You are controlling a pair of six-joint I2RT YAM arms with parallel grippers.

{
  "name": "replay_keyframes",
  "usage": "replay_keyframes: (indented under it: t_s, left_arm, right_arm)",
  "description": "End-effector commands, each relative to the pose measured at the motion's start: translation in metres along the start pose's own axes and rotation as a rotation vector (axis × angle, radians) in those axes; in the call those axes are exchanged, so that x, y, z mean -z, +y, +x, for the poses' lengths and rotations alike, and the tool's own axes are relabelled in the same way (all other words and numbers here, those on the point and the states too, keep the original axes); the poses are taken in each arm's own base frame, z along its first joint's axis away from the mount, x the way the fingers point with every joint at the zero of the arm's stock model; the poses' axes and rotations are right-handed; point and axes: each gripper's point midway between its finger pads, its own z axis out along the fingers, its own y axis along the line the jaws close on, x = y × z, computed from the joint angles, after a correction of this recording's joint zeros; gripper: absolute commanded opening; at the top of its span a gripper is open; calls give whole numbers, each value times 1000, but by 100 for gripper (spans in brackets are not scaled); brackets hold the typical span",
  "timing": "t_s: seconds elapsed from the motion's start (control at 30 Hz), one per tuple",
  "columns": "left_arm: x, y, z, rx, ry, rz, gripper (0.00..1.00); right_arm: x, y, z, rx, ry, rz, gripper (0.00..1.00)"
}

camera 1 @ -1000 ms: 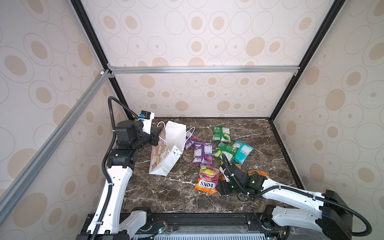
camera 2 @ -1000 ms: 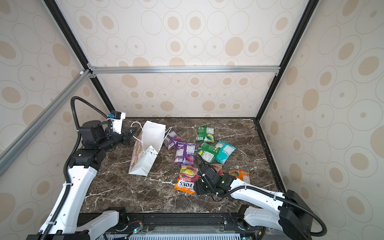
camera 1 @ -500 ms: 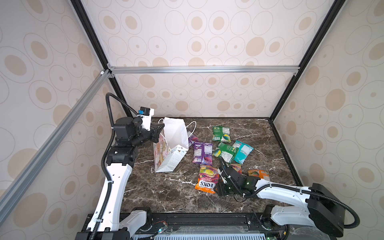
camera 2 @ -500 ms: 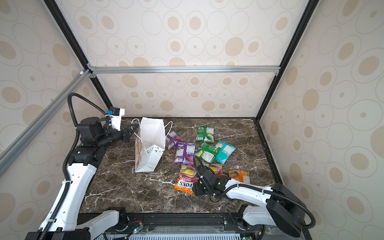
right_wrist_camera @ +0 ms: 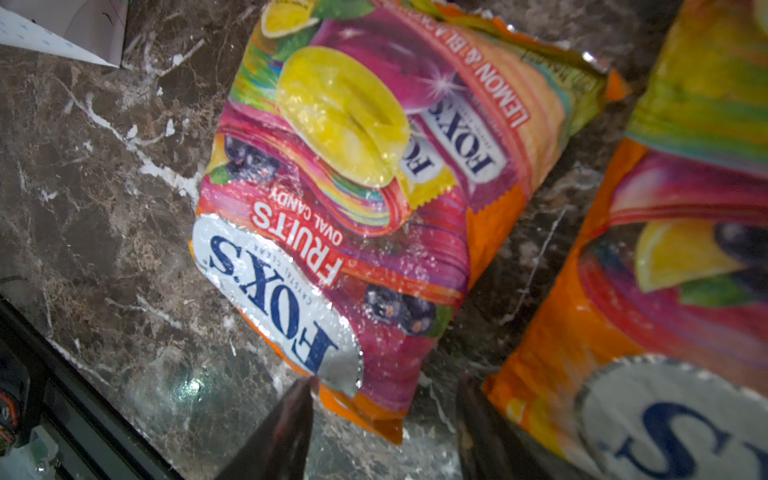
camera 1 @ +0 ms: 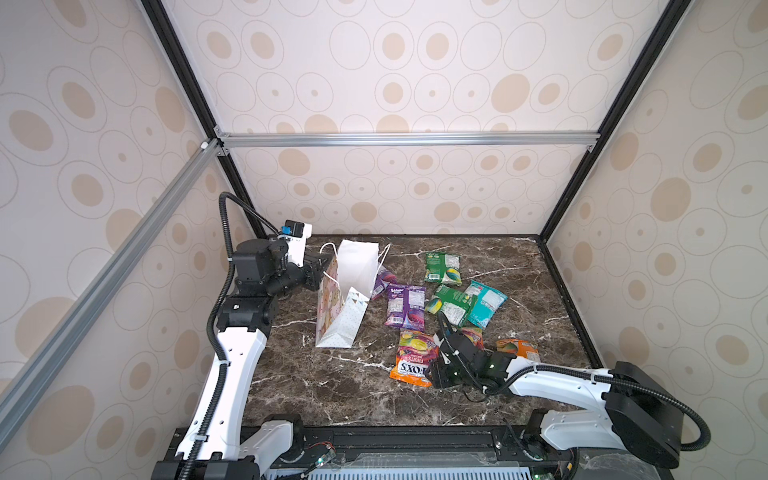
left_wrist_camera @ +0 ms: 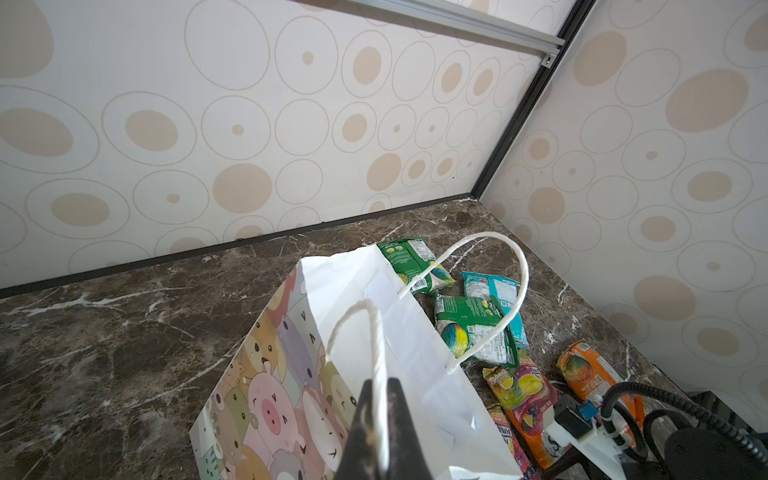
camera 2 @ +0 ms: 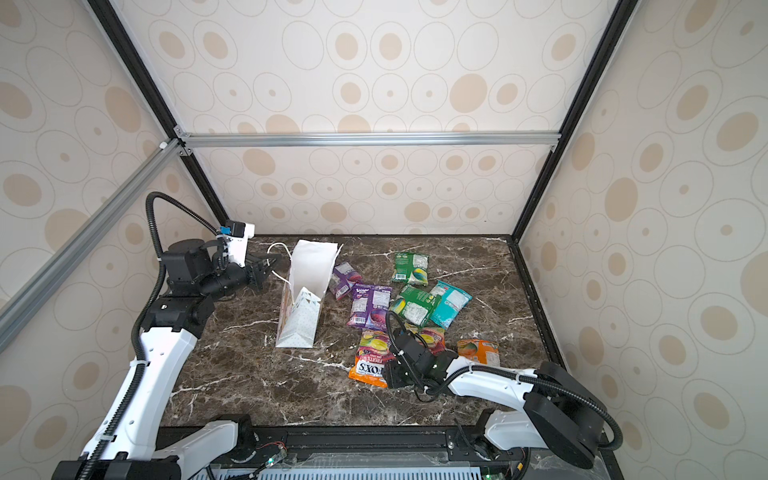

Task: Place the snacks into the paper bag
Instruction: 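Lower the right gripper onto the nearer FOX'S candy bag and close on it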

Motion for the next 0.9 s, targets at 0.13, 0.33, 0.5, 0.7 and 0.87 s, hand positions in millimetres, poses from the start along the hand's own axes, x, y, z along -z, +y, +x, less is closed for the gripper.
replay_keyframes:
  t_s: [0.13, 0.33, 0.5, 0.7, 0.87]
  left_arm:
    - [3, -3, -1, -41, -9, 11, 0]
    - [6, -5, -3, -50, -19, 9, 0]
    - [9, -5, -7, -56, -32, -1, 0]
    - [11, -6, -10, -52, -43, 0, 0]
    - [11, -6, -10, -44, -47, 11, 0]
  right_arm:
    - [-5, -6, 6, -52, 5, 25, 54]
    - [-6, -6, 7, -64, 10, 24, 54]
    - [-9, -4, 9, -66, 23, 18, 54]
    - [-10, 1, 4, -77, 8, 6, 54]
    - [-11, 0, 2, -102, -12, 4, 53]
